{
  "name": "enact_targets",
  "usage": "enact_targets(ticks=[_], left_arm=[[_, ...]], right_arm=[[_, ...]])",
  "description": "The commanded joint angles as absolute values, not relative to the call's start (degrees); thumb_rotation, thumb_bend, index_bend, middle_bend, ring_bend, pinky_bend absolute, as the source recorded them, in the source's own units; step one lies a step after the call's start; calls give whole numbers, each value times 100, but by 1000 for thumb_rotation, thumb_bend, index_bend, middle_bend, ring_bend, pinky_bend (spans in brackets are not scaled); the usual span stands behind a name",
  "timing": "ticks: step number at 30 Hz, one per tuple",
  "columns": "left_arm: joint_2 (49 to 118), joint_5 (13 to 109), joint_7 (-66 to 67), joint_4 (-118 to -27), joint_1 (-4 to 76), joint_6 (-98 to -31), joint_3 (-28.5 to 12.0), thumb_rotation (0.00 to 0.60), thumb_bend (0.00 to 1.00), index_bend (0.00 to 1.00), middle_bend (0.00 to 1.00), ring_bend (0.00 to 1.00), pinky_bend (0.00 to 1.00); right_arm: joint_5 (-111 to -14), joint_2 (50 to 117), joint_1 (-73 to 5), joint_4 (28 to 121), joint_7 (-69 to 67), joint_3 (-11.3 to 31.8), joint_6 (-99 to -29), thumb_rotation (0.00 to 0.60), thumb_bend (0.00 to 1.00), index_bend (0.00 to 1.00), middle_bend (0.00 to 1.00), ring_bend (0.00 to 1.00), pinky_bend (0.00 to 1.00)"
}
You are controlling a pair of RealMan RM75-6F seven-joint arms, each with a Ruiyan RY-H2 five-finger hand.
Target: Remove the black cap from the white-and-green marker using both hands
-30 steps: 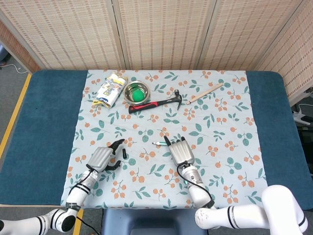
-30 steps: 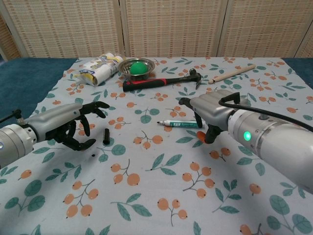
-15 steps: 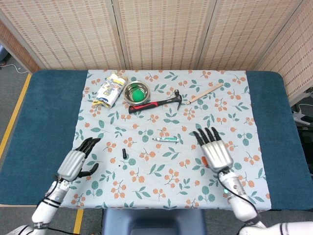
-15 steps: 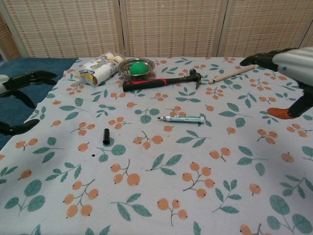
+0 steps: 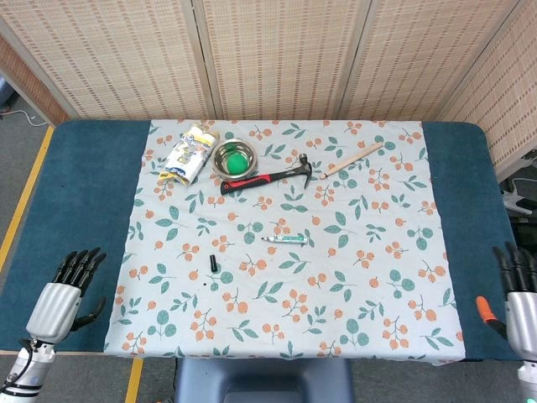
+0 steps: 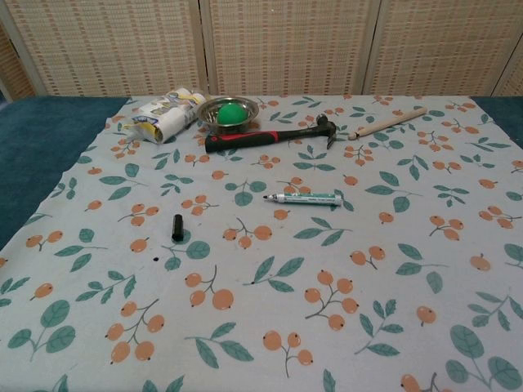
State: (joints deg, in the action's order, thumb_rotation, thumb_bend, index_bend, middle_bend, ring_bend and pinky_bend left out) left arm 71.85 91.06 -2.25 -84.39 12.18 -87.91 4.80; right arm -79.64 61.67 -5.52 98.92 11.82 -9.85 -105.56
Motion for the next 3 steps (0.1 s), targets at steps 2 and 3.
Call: enact_targets(ticks=[2,3], left_arm=[[6861,8874,-144,-8802,1183,-8447,415,600,399,0,0,0,40],[6839,8892,-238,-8815,1187,-8435,400,600,398,0,0,0,40]], right_arm=[[-7902,5825,-328,9850,717,-759,-10515,600,183,0,0,0,0],[-7929,5785,-316,9847,653,-742,-10435,600,178,0,0,0,0]])
